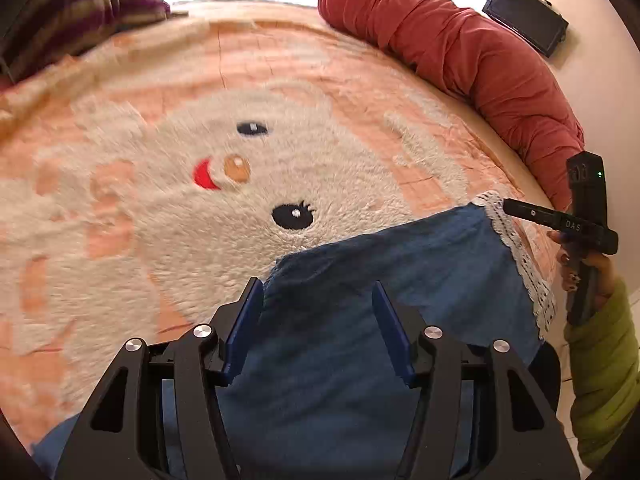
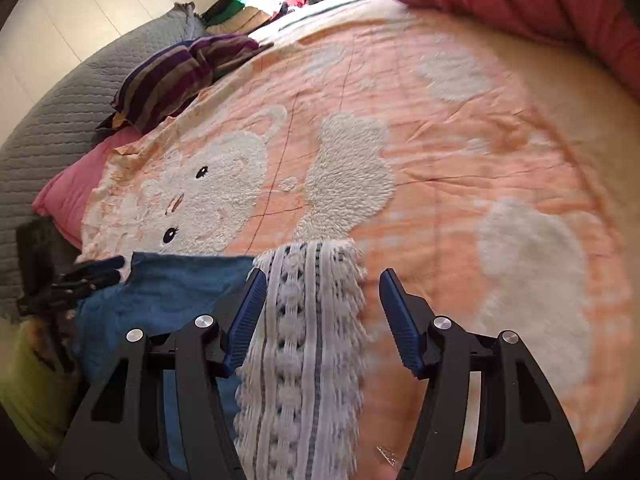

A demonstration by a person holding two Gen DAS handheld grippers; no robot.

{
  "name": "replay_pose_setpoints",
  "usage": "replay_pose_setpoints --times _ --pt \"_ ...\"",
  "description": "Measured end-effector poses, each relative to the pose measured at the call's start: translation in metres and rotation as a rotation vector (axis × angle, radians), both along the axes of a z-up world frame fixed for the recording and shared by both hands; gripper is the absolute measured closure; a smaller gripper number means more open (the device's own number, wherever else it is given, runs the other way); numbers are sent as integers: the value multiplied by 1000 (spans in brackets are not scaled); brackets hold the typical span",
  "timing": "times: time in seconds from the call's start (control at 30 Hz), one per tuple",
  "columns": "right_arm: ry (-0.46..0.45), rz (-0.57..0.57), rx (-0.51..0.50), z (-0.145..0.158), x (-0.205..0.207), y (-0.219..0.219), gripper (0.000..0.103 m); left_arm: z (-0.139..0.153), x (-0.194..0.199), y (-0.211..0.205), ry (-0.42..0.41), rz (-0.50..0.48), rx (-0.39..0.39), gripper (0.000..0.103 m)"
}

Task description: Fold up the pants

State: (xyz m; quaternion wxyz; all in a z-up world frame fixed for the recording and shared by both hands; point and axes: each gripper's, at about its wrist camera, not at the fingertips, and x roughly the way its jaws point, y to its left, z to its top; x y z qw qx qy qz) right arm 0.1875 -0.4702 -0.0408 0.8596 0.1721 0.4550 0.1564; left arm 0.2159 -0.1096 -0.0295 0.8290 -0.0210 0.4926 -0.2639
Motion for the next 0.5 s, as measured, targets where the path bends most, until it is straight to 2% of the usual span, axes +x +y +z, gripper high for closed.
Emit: replay_pose_setpoints --times 0.07,0.2,0.23,0.27,0.3,0.33,0.4,0.5 --pt "23 6 12 -13 8 -2 51 -14 6 0 30 6 -21 48" --pt "34 48 -16 -25 16 6 71 -26 14 -2 51 8 -44 49" --pt "24 63 -24 -25 15 10 80 -27 14 -2 64 9 -44 56" --pt "14 75 -16 -24 13 10 82 -27 14 -2 75 16 -43 63" --pt "2 80 -9 -23 10 10 85 -26 15 -2 77 24 -44 80" --pt "-24 81 -15 -20 7 10 86 -22 15 0 84 27 -76 93" --pt "-64 75 -30 -12 2 9 87 -15 16 2 63 31 -102 93" --pt "-117 54 -68 5 7 8 88 1 15 -5 -29 15 -73 96"
